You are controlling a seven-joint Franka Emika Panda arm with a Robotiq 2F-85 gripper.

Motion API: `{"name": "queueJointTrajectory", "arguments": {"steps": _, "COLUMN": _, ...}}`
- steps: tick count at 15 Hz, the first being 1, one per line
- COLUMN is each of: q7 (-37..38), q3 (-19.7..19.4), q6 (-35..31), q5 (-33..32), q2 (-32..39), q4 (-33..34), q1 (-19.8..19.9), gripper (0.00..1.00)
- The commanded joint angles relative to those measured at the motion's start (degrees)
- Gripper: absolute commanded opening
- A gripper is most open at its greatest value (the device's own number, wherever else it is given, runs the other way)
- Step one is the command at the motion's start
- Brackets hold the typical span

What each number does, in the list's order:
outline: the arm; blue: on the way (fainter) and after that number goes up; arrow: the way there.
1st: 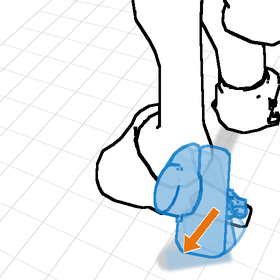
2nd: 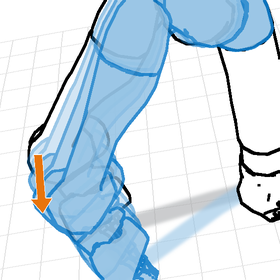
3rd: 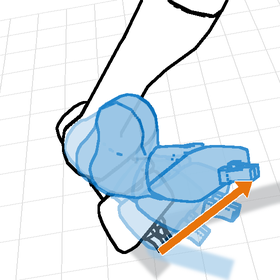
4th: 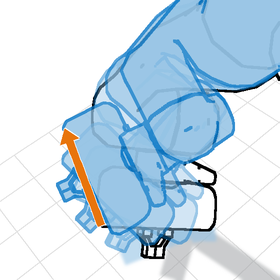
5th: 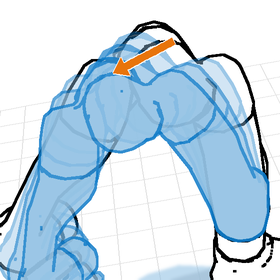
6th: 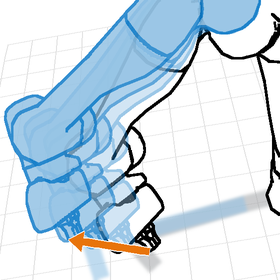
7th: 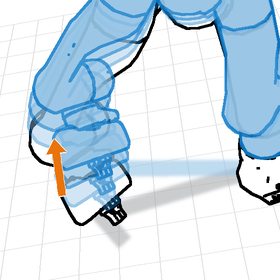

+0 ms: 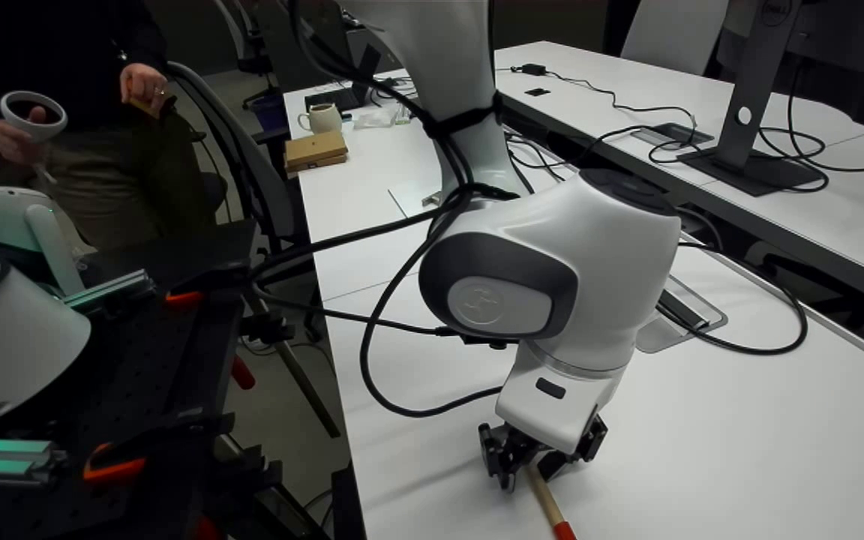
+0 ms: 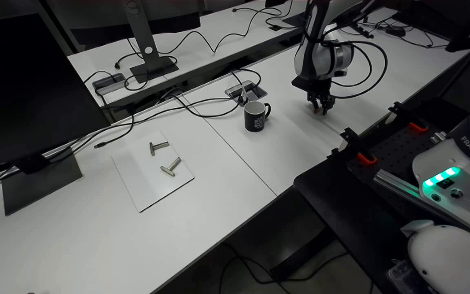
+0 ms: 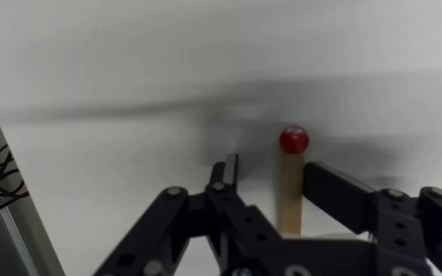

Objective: Put the sharpie in the mug

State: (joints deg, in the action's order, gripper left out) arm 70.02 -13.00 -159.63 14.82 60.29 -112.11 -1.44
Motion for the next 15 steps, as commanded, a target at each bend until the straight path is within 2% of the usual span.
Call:
{"name": "queueJointTrajectory", "arguments": {"steps": 1, "q7": 0.54, "q3": 0.47, "q6": -0.30, "q5": 1.43, "q2": 1.61, "q4": 1.53, "q1": 0.44, "gripper": 0.17}}
{"name": "queueJointTrajectory", "arguments": {"steps": 3, "q7": 0.67, "q3": 0.51, "q6": -0.33, "q5": 1.60, "q2": 1.65, "q4": 1.53, "q1": 0.48, "gripper": 0.02}}
{"name": "queueJointTrajectory", "arguments": {"steps": 4, "q7": 0.77, "q3": 0.53, "q6": -0.33, "q5": 1.68, "q2": 1.66, "q4": 1.53, "q1": 0.48, "gripper": 0.00}}
{"name": "queueJointTrajectory", "arguments": {"steps": 15, "q7": 0.88, "q3": 0.03, "q6": -1.99, "q5": 1.67, "q2": -0.04, "q4": -0.14, "q1": -0.23, "gripper": 0.00}}
